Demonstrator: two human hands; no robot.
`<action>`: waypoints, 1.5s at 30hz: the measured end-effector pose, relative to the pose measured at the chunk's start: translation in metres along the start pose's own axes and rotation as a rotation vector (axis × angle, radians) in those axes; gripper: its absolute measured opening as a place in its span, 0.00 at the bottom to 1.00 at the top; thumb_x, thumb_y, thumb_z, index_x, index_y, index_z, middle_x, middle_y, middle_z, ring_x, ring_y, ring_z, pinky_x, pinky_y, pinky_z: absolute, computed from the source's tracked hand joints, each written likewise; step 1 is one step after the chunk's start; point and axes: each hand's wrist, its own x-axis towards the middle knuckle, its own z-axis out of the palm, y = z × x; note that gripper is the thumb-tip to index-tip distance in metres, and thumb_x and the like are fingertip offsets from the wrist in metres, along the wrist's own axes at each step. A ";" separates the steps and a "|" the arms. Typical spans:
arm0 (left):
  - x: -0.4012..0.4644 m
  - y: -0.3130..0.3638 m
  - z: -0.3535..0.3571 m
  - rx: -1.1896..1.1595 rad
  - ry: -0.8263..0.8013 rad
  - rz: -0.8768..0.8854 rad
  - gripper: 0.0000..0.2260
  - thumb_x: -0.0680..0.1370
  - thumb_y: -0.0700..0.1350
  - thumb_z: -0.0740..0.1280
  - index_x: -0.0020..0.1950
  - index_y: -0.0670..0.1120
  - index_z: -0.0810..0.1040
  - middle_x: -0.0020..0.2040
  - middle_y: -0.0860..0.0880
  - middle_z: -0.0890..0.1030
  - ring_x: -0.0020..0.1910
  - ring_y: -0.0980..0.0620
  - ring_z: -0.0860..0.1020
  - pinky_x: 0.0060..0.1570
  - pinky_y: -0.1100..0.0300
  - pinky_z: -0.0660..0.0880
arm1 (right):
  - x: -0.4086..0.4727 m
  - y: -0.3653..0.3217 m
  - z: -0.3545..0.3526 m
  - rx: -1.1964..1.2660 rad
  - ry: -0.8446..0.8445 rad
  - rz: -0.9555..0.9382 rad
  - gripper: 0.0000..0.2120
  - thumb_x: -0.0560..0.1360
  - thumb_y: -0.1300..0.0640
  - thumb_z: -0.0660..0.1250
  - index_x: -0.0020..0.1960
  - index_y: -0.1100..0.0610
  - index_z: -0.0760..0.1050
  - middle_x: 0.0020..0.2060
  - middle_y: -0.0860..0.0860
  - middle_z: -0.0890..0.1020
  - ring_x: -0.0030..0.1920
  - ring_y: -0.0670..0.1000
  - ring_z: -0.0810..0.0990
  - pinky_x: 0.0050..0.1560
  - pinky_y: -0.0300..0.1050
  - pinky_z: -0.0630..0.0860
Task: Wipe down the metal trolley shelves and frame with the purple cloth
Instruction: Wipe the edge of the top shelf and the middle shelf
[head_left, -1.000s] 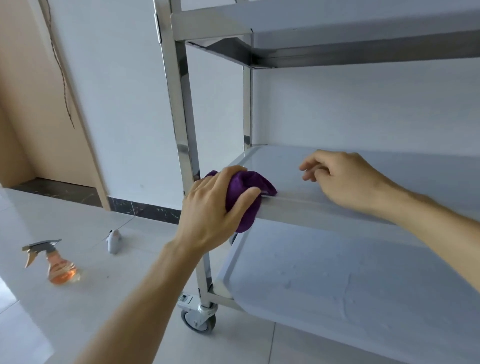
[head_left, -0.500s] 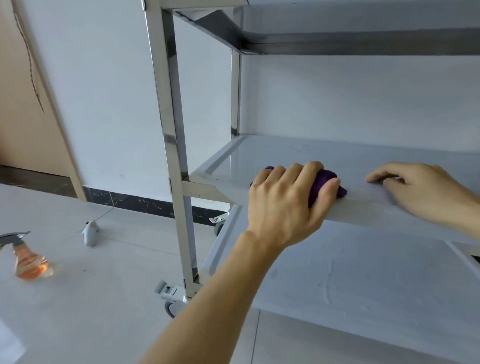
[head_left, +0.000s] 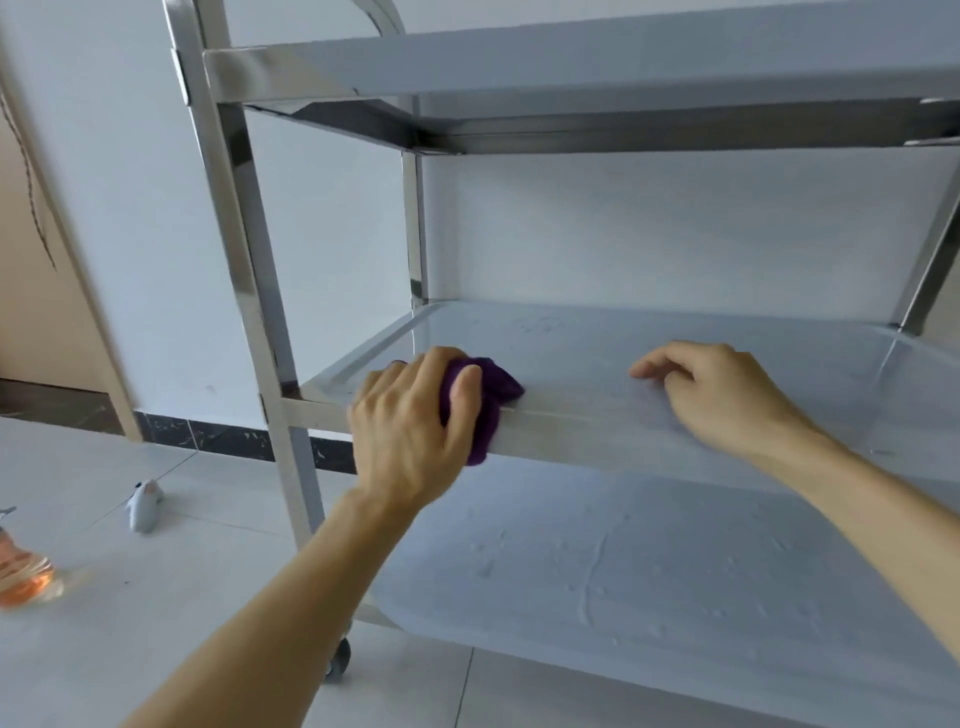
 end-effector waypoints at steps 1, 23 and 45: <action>-0.003 0.020 0.005 -0.003 -0.054 0.048 0.20 0.82 0.55 0.50 0.47 0.49 0.80 0.36 0.53 0.80 0.36 0.46 0.77 0.44 0.52 0.72 | 0.001 0.002 -0.004 0.144 0.042 0.040 0.21 0.75 0.71 0.55 0.44 0.49 0.80 0.47 0.45 0.84 0.52 0.45 0.80 0.54 0.38 0.71; 0.040 0.075 0.015 -0.863 -0.436 -0.592 0.14 0.83 0.56 0.56 0.59 0.53 0.78 0.50 0.53 0.85 0.48 0.49 0.84 0.53 0.52 0.78 | -0.051 -0.025 -0.039 0.252 -0.065 -0.259 0.16 0.73 0.37 0.67 0.56 0.44 0.78 0.55 0.37 0.79 0.60 0.38 0.74 0.61 0.38 0.70; 0.023 0.063 0.039 -0.068 -0.418 0.010 0.12 0.80 0.47 0.57 0.54 0.57 0.79 0.47 0.60 0.83 0.51 0.52 0.77 0.41 0.56 0.66 | -0.085 0.070 -0.056 -0.631 0.563 -0.529 0.13 0.79 0.50 0.62 0.50 0.52 0.84 0.51 0.46 0.85 0.46 0.59 0.78 0.46 0.54 0.75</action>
